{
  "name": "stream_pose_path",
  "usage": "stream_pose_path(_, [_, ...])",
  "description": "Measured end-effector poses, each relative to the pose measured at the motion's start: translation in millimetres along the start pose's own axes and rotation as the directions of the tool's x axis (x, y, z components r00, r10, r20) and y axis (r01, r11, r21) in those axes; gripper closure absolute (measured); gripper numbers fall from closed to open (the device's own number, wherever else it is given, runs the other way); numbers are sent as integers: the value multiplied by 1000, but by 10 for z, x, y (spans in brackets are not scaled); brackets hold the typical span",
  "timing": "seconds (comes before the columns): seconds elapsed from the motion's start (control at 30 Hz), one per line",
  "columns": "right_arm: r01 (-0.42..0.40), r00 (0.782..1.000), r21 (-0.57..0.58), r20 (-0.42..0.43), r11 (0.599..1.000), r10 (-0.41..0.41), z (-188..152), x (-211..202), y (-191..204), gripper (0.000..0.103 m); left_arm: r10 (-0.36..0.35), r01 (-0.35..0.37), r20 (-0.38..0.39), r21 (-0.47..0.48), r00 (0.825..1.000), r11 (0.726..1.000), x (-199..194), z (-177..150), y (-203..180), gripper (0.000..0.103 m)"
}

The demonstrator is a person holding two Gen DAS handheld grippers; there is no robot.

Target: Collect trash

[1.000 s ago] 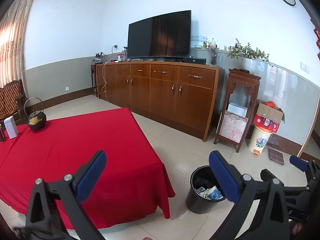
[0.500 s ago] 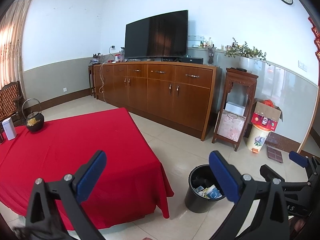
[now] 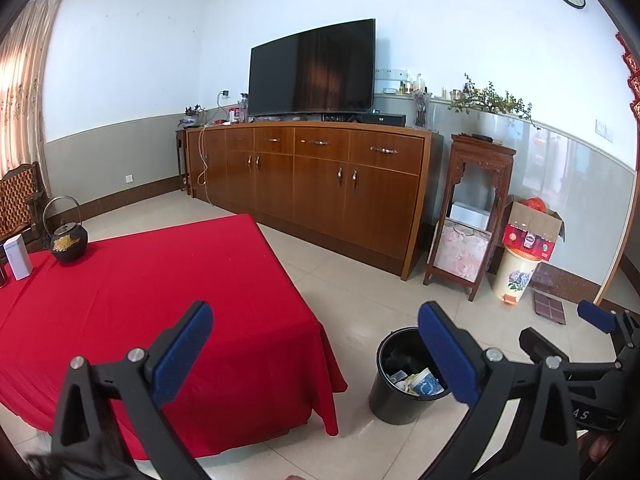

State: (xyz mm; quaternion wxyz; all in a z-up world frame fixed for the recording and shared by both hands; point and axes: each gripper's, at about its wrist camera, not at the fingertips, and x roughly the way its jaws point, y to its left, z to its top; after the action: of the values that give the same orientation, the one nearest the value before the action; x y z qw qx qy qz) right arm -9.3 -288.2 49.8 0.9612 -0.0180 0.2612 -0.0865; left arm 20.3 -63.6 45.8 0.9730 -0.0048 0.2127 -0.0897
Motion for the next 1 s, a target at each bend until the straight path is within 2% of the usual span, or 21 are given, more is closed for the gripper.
stream_pose_path(0.77, [0, 1000, 5, -7, 1000, 0, -17, 31, -19, 0, -9, 9, -1, 6, 1000, 1000, -10, -18, -2, 0])
stream_pose_path(1.0, [2, 1000, 5, -15, 1000, -2, -14, 44, -52, 0, 18, -18, 5, 16, 1000, 1000, -21, -54, -19, 0])
